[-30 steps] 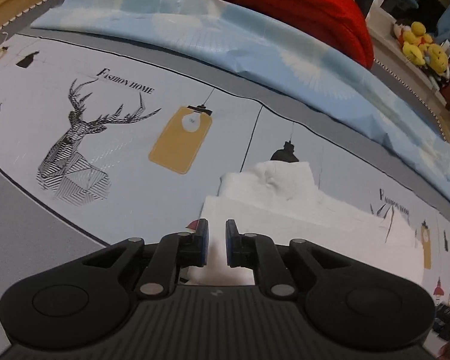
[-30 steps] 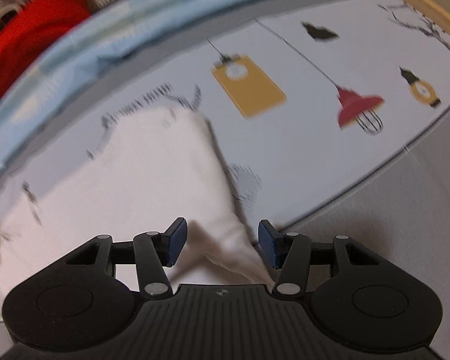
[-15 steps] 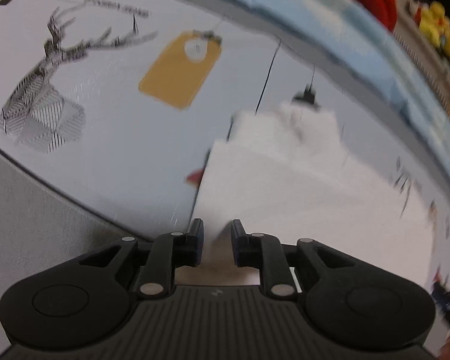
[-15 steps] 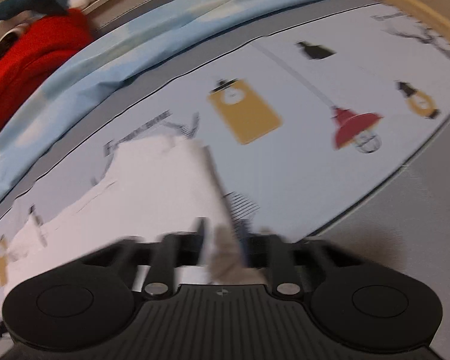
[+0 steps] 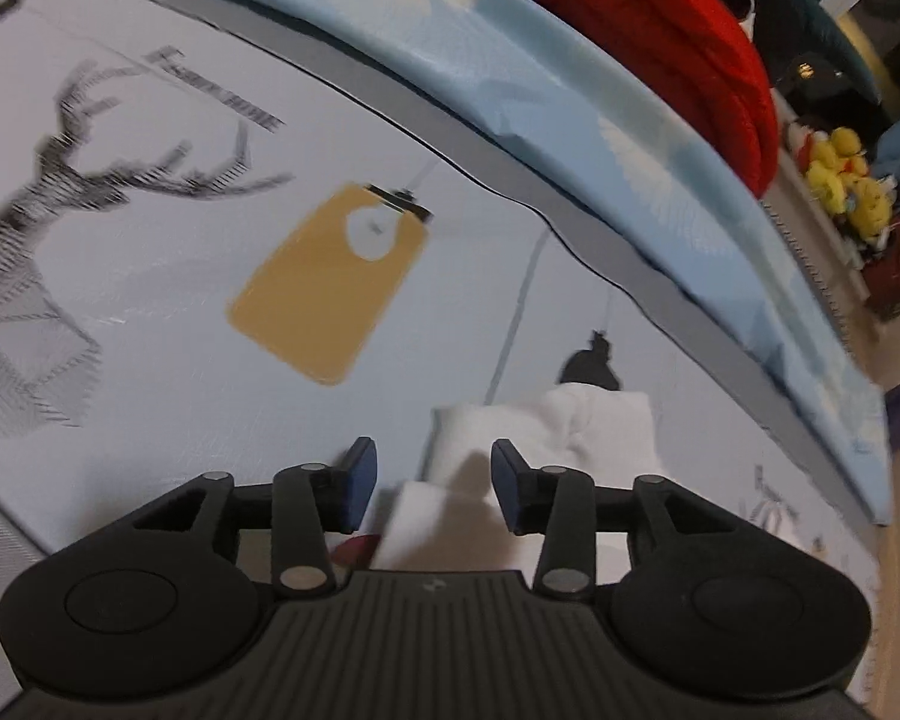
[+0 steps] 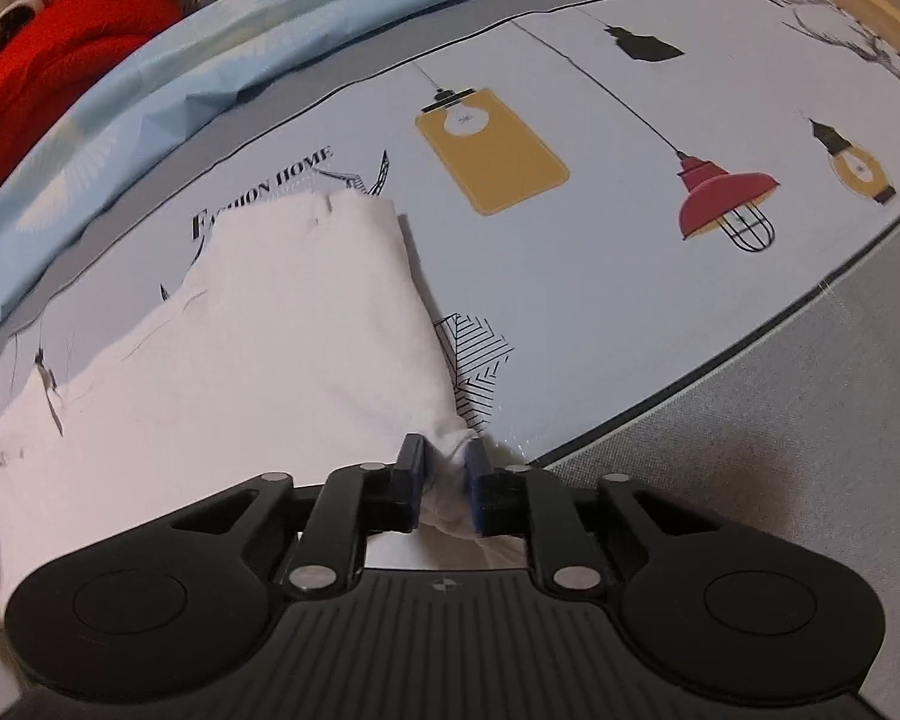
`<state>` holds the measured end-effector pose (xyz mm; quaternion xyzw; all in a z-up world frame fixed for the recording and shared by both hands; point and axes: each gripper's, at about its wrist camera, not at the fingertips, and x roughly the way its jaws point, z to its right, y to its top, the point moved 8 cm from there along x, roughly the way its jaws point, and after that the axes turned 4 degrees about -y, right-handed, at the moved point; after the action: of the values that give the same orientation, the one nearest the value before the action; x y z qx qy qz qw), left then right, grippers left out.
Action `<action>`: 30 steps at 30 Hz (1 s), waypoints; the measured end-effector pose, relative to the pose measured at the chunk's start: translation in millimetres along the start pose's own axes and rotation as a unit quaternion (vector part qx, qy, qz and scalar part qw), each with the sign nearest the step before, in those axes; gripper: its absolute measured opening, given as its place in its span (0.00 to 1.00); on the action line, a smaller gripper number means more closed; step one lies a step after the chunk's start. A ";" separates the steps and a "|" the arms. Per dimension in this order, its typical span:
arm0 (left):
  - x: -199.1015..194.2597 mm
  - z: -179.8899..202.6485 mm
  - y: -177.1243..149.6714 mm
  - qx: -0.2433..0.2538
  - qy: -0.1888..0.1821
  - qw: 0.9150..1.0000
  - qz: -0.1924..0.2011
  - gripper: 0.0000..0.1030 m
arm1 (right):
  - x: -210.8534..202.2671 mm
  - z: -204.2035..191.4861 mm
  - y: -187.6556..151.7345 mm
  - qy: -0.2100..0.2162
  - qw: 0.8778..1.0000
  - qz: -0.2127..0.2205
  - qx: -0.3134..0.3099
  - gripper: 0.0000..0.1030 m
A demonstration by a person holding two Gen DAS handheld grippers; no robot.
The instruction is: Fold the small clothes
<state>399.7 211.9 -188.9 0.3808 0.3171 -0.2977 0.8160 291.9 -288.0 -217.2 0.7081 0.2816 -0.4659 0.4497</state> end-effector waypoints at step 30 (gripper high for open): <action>-38.9 36.9 -38.7 0.187 -0.027 0.977 -0.097 0.10 | -10.1 -5.7 6.3 0.013 0.999 0.028 0.020 0.11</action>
<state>358.1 170.9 -157.9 0.4861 0.2688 -0.4393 0.7060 295.2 -285.5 -204.7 0.7306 0.2578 -0.4495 0.4446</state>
